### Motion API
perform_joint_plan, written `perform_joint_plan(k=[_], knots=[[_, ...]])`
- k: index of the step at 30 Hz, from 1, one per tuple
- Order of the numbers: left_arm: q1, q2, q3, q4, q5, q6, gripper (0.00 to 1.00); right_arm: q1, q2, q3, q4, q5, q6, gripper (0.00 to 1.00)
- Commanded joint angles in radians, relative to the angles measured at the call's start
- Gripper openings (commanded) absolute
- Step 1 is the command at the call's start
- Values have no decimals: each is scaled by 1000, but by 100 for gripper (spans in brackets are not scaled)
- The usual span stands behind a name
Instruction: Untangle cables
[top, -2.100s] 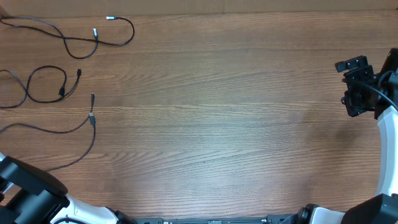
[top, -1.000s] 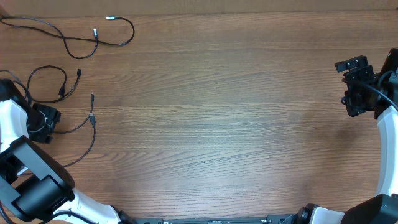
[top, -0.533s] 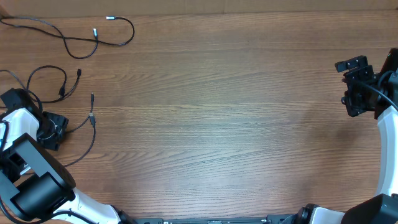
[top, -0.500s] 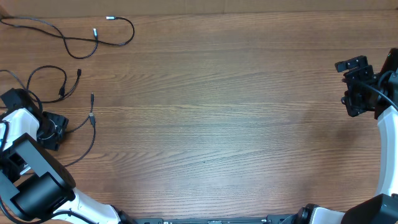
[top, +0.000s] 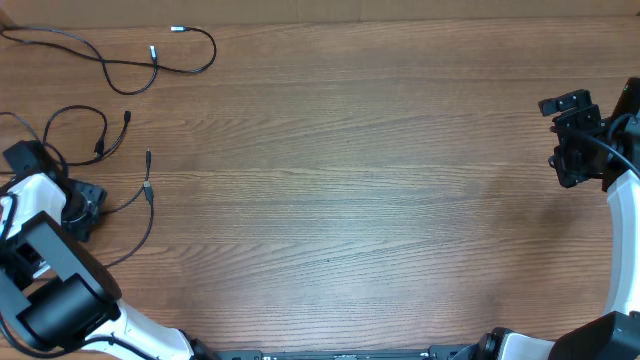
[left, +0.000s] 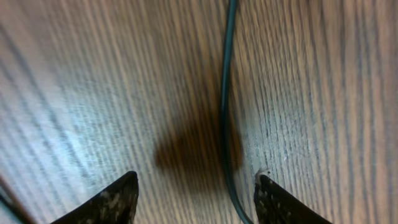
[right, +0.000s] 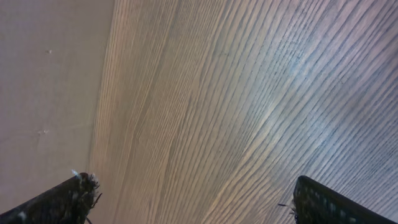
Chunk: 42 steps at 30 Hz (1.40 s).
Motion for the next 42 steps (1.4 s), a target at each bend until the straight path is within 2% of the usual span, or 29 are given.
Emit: perform_joint_plan(k=[1, 5, 7, 10, 15, 17, 18, 27, 37, 39, 40, 41, 42], knots=[[-27, 52, -10, 3, -24, 5, 60, -1, -6, 4, 5, 10, -5, 100], [-34, 98, -10, 3, -27, 5, 61, -1, -6, 3, 5, 10, -5, 100], [-34, 122, -10, -2, -35, 5, 57, -1, -6, 4, 5, 10, -5, 100], [-34, 148, -10, -25, -71, 5, 41, -1, -6, 4, 5, 10, -5, 100], [-33, 154, -9, -55, -112, 5, 27, -1, -6, 4, 5, 10, -5, 100], [-33, 154, -9, -68, -111, 4, 10, -1, -6, 4, 5, 10, -5, 100], [-33, 154, -9, -73, -111, 3, 5, -1, -6, 3, 5, 10, -5, 100], [-33, 154, -5, -167, -190, -110, 4, -1, -6, 4, 5, 10, -5, 100], [-4, 154, 26, -264, -204, -127, 4, -1, -6, 4, 5, 10, -5, 100], [3, 154, 37, -279, -204, -126, 11, -1, -6, 3, 5, 10, -5, 100], [6, 154, 59, -301, -204, -127, 31, -1, -6, 4, 5, 10, -5, 100], [6, 153, 73, -310, -203, -127, 43, -1, -6, 4, 5, 10, -5, 100], [6, 153, 92, -325, -203, -126, 62, -1, -6, 4, 5, 10, -5, 100]])
